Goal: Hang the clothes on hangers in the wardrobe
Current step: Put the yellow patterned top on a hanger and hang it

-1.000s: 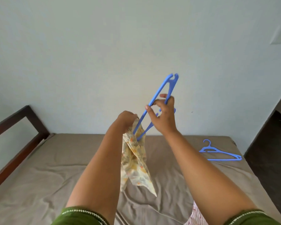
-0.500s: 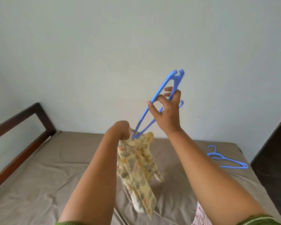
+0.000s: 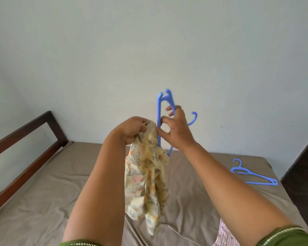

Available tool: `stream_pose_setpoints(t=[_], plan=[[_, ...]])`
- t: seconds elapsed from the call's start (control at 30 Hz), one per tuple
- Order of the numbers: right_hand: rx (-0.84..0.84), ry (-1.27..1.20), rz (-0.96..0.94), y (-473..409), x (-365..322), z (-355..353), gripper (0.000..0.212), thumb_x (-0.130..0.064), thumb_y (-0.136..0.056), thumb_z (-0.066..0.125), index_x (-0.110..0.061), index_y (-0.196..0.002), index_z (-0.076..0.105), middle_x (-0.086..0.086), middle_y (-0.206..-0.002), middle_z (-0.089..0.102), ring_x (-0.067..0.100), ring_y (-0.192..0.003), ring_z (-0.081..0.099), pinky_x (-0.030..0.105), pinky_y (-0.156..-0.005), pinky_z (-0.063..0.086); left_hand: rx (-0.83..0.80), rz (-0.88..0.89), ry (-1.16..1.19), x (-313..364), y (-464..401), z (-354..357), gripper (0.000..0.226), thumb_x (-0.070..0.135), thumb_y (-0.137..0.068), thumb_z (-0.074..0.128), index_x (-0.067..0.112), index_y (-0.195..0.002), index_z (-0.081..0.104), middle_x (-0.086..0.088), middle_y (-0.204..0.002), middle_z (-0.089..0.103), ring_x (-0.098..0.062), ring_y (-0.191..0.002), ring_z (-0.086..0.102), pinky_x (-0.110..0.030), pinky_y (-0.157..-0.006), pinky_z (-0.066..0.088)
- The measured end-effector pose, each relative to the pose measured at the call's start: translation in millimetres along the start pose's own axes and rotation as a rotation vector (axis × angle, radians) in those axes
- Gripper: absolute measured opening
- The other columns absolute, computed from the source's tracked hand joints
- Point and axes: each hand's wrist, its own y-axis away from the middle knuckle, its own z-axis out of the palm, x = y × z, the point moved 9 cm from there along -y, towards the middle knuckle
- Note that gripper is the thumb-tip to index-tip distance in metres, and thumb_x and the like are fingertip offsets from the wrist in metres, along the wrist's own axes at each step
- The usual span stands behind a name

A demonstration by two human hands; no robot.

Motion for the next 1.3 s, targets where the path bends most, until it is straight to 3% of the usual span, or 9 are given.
stream_pose_setpoints(t=[0.2, 0.33, 0.53, 0.73, 0.9, 1.0, 1.1, 1.2, 1.3], plan=[[-0.146, 0.254, -0.142, 26, 1, 38, 0.024, -0.031, -0.066, 0.080, -0.024, -0.084, 0.065, 0.012, -0.116, 0.054, 0.027, -0.087, 0.052, 0.039, -0.076, 0.040, 0.203, 0.004, -0.337, 18, 5, -35, 0.025, -0.002, -0.088, 0.044, -0.005, -0.098, 0.067, -0.022, -0.093, 0.063, -0.032, -0.084, 0.058, -0.046, -0.079, 0.053], [-0.157, 0.295, -0.157, 32, -7, 44, 0.050, -0.025, -0.055, 0.086, -0.020, -0.093, 0.055, 0.005, -0.107, 0.057, 0.025, -0.082, 0.054, 0.036, -0.069, 0.039, 0.526, -0.041, -0.873, 37, 24, -60, 0.017, 0.015, -0.087, 0.059, 0.006, -0.073, 0.055, -0.006, -0.078, 0.056, -0.017, -0.062, 0.049, -0.025, -0.053, 0.039], [-0.163, 0.136, -0.037, 39, -6, 44, 0.086, -0.019, -0.058, 0.087, -0.020, -0.128, 0.036, -0.002, -0.088, 0.058, 0.020, -0.078, 0.055, 0.035, -0.075, 0.046, 0.716, -0.077, -0.787, 36, 34, -74, 0.024, 0.004, -0.078, 0.058, 0.009, -0.062, 0.041, -0.004, -0.066, 0.045, -0.017, -0.054, 0.042, -0.024, -0.045, 0.031], [-0.391, 0.223, -0.128, 46, -18, 69, 0.059, 0.005, -0.087, 0.050, -0.019, -0.140, 0.042, 0.005, -0.114, 0.054, 0.024, -0.094, 0.054, 0.031, -0.072, 0.042, 0.614, 0.102, -0.714, 52, 29, -34, 0.011, 0.002, -0.071, 0.052, 0.004, -0.075, 0.062, -0.006, -0.072, 0.058, -0.020, -0.061, 0.050, -0.023, -0.052, 0.042], [-0.412, 0.176, -0.167, 31, -8, 58, 0.030, 0.014, -0.075, 0.058, -0.007, -0.096, 0.064, 0.006, -0.093, 0.047, 0.021, -0.067, 0.043, 0.031, -0.056, 0.034, 0.342, 0.288, -0.251, 32, 19, -8, 0.023, 0.013, -0.079, 0.065, 0.017, -0.101, 0.066, 0.006, -0.098, 0.065, -0.011, -0.087, 0.062, -0.021, -0.071, 0.050], [-0.354, 0.165, -0.096, 19, -2, 39, 0.027, -0.002, -0.091, 0.059, -0.014, -0.112, 0.069, 0.003, -0.084, 0.048, 0.022, -0.075, 0.052, 0.031, -0.062, 0.037, 0.481, 0.432, -0.697, 18, 19, -15, 0.055, 0.035, -0.072, 0.078, 0.024, -0.121, 0.055, 0.008, -0.124, 0.048, -0.014, -0.113, 0.046, -0.031, -0.090, 0.041], [-0.351, 0.220, -0.134, 12, -5, 33, 0.027, -0.005, -0.094, 0.057, -0.011, -0.118, 0.068, 0.008, -0.086, 0.055, 0.028, -0.082, 0.059, 0.037, -0.065, 0.047, 0.506, 0.389, -1.060, -6, 8, -7, 0.036, 0.043, -0.084, 0.067, 0.017, -0.107, 0.059, 0.001, -0.109, 0.058, -0.023, -0.107, 0.051, -0.032, -0.084, 0.033], [-0.252, 0.299, -0.188, 8, -10, 20, 0.033, -0.003, -0.088, 0.062, -0.012, -0.118, 0.068, 0.006, -0.088, 0.062, 0.030, -0.088, 0.058, 0.034, -0.065, 0.043, 0.498, 0.431, -0.885, -11, 10, -4, 0.020, 0.026, -0.095, 0.054, 0.008, -0.087, 0.055, -0.005, -0.084, 0.059, -0.028, -0.082, 0.055, -0.031, -0.065, 0.030], [0.143, 0.380, -0.199, 22, -6, -16, 0.039, -0.024, -0.087, 0.067, -0.018, -0.125, 0.059, 0.006, -0.115, 0.056, 0.028, -0.112, 0.049, 0.041, -0.092, 0.038, 0.528, 0.450, -0.794, -8, 14, -15, 0.018, 0.022, -0.095, 0.054, 0.014, -0.080, 0.048, 0.002, -0.074, 0.050, -0.024, -0.073, 0.048, -0.031, -0.061, 0.029]])
